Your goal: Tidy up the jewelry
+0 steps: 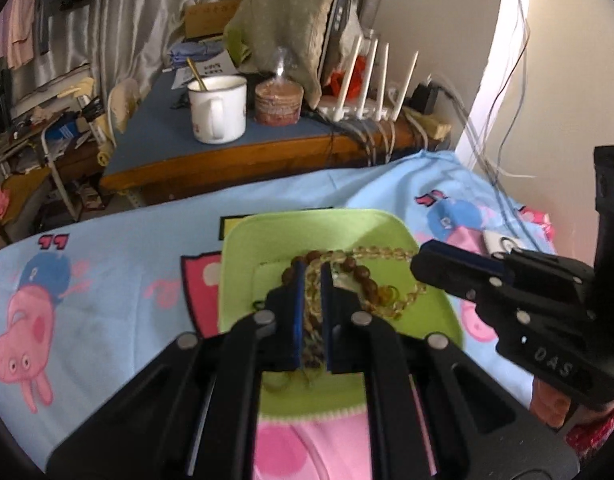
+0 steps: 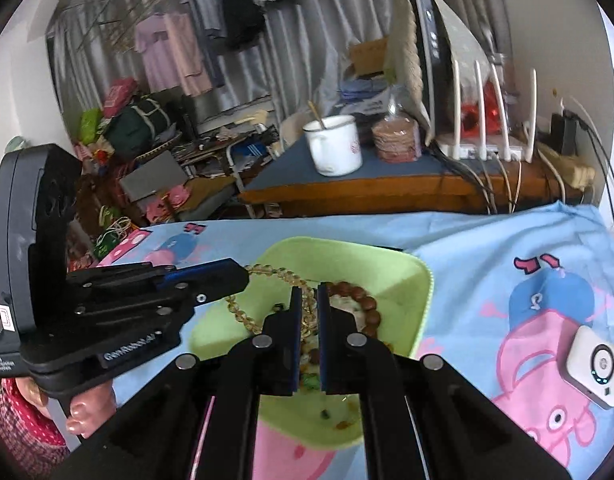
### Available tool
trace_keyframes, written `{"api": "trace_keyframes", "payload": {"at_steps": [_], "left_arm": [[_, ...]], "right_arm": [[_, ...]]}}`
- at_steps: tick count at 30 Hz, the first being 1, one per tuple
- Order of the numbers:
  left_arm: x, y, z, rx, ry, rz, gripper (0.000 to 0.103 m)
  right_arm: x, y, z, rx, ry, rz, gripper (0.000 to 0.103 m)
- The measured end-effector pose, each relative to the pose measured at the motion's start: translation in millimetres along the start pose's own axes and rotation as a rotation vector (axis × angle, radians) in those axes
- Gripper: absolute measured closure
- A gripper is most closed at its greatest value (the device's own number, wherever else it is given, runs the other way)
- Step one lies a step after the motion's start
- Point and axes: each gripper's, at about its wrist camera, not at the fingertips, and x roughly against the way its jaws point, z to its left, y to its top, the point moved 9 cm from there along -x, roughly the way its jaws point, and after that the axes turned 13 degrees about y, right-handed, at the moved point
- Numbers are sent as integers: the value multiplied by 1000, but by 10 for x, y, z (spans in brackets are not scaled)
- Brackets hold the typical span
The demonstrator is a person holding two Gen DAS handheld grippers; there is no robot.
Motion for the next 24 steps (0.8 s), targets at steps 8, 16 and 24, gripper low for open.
{"api": "trace_keyframes", "payload": {"at_steps": [8,16,24], "left_arm": [[-371,151,263,94,34,29,83],[-110,-78,426,114,24,14,83],[403,-649,801,129,24,23,83]], "right_arm": [[-169,84,-403,-126,-6,-61,103],[-1,-37,-197,-112,38,-91,103],[81,-416,366,-75,158,-23,103]]}}
